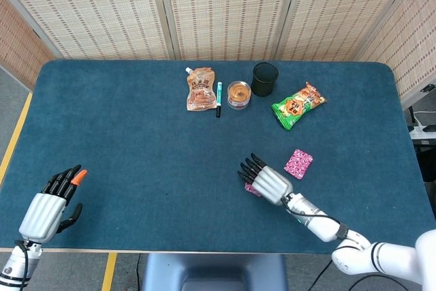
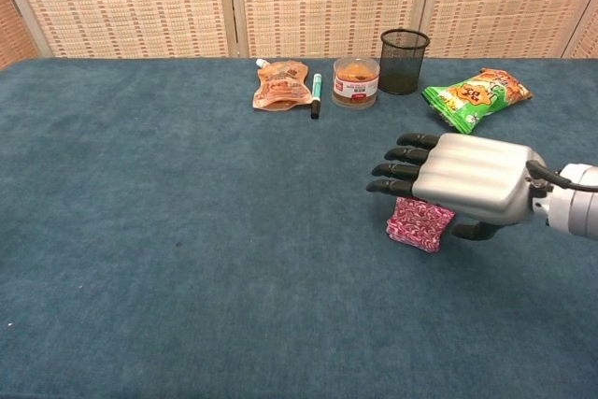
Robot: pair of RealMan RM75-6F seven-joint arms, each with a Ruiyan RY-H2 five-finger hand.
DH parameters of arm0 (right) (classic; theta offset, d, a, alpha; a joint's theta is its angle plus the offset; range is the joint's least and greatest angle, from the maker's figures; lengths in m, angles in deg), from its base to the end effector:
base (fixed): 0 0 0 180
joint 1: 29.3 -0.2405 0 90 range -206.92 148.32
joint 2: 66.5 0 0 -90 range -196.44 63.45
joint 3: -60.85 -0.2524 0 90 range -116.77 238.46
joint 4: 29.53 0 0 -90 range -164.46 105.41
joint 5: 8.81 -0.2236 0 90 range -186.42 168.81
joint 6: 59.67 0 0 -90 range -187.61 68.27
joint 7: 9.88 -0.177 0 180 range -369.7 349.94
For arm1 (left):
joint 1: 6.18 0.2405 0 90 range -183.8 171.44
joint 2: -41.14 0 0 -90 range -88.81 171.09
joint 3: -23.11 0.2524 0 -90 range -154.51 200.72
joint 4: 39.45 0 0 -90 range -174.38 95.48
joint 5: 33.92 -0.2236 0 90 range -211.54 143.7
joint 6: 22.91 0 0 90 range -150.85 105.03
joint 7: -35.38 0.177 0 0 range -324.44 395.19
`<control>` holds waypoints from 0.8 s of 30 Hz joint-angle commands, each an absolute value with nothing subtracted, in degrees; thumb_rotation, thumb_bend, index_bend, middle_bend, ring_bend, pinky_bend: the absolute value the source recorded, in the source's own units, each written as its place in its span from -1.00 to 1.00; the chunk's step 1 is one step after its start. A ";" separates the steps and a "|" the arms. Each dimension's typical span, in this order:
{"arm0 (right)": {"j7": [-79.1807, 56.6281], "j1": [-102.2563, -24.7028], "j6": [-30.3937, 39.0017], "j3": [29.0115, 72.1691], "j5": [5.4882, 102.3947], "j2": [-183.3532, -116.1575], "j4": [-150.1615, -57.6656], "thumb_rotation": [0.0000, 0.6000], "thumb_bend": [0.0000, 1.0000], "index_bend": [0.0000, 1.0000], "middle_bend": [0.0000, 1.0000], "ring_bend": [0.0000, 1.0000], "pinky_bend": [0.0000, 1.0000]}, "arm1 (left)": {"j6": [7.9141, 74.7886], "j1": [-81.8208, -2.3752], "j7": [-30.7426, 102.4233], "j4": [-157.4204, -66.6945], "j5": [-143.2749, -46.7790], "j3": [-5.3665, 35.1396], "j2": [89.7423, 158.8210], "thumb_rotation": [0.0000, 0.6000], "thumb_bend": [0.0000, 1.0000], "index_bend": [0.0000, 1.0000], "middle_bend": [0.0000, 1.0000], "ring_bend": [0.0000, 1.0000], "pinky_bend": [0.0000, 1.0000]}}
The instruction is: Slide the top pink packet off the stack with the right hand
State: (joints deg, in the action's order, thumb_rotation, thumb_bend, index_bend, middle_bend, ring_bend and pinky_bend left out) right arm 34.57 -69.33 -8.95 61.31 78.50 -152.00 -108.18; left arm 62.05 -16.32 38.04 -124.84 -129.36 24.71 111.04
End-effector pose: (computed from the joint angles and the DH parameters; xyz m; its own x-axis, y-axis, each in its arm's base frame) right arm -0.1813 -0.3276 -0.0619 0.9286 0.1432 0.3424 -0.1606 -0.6766 0.7186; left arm -0.2887 0.2231 0.0985 0.4768 0.0270 0.8786 0.8528 -0.2564 -0.4549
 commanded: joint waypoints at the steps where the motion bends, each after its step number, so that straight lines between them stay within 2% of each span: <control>1: 35.36 -68.86 -8.19 60.91 77.61 -150.98 -108.45 1.00 -0.58 -1.00 -0.95 -1.00 -0.98 | 62.18 -16.23 38.10 -124.86 -129.35 24.70 111.02 1.00 -0.03 -1.00 -0.97 -0.82 -0.67; 11: 24.04 -68.84 -7.84 61.53 78.98 -146.97 -102.88 1.00 -0.58 -1.00 -0.95 -1.00 -0.98 | 61.75 -16.37 38.12 -124.69 -129.27 24.75 111.13 1.00 -0.04 -1.00 -0.97 -0.82 -0.67; 14: 18.59 -68.34 -8.51 62.94 79.63 -145.75 -97.57 1.00 -0.58 -1.00 -0.95 -1.00 -0.98 | 61.09 -16.59 37.74 -124.68 -129.38 25.06 111.13 1.00 -0.03 -1.00 -0.97 -0.82 -0.67; 24: 10.84 -68.31 -6.68 66.14 85.23 -147.52 -88.52 1.00 -0.58 -0.94 -0.87 -1.00 -0.97 | 60.30 -16.88 38.81 -124.67 -129.02 25.00 111.67 1.00 -0.04 -1.00 -0.97 -0.82 -0.67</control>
